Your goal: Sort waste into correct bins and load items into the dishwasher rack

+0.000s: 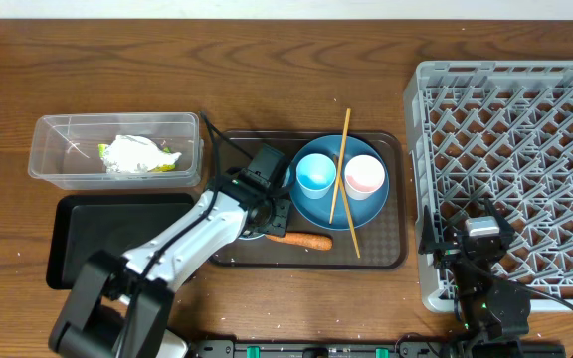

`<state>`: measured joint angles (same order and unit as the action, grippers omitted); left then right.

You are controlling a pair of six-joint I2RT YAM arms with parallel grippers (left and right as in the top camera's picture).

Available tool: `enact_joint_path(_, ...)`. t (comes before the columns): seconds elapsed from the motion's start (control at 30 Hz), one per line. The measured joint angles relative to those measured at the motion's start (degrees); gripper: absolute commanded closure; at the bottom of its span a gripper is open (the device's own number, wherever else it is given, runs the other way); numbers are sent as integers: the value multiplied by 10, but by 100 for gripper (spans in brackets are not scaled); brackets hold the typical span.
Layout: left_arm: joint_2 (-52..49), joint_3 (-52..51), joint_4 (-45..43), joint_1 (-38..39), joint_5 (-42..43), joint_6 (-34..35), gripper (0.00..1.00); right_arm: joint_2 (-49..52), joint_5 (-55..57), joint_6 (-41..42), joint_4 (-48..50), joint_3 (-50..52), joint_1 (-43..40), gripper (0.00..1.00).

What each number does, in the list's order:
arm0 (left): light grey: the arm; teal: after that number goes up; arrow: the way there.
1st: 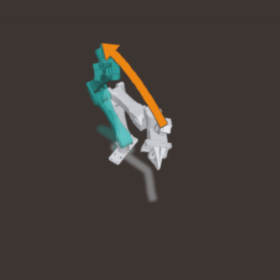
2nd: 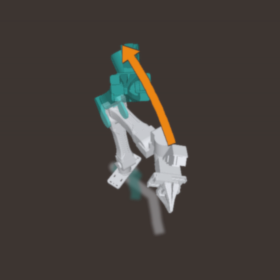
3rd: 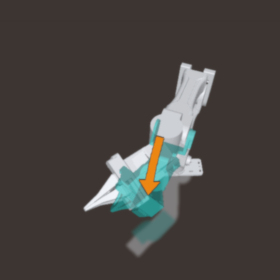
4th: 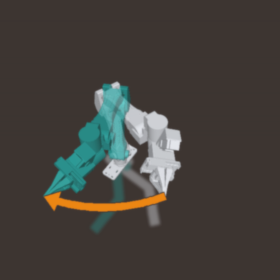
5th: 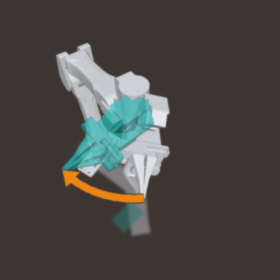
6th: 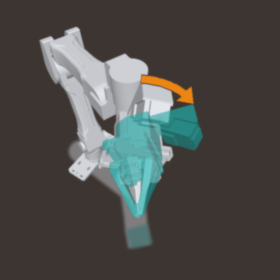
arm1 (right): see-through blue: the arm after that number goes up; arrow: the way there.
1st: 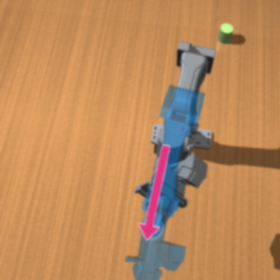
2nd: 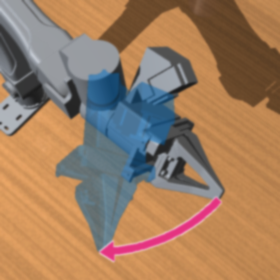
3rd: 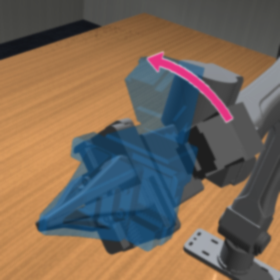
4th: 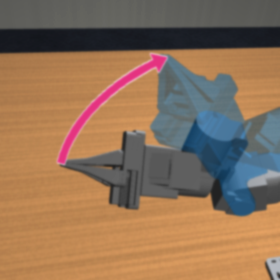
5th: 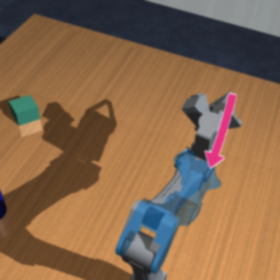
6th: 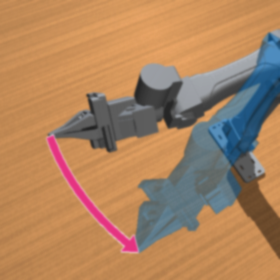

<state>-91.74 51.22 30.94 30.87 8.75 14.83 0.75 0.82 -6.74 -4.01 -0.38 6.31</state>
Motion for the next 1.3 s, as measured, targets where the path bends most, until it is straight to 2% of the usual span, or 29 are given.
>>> enact_joint_path(0.07, -11, 0, -7, 0, -1, 0, 53, 0, 0, 0, 0, 0, 0, 1)
enact_joint_path(0.23, -33, 0, -17, 0, -2, 5, 78, 0, 0, 0, 0, 0, 0, 1)
enact_joint_path(0.47, -35, 1, -21, 0, -13, 1, 94, 0, 0, 0, 0, 0, 0, 1)
enact_joint_path(0.93, -1, 7, 3, 0, -28, 2, 94, 0, 0, 0, 0, 0, 0, 1)
enact_joint_path(1.3, 126, 7, 42, -11, -10, -1, 94, 0, 0, 0, 0, 0, 0, 1)
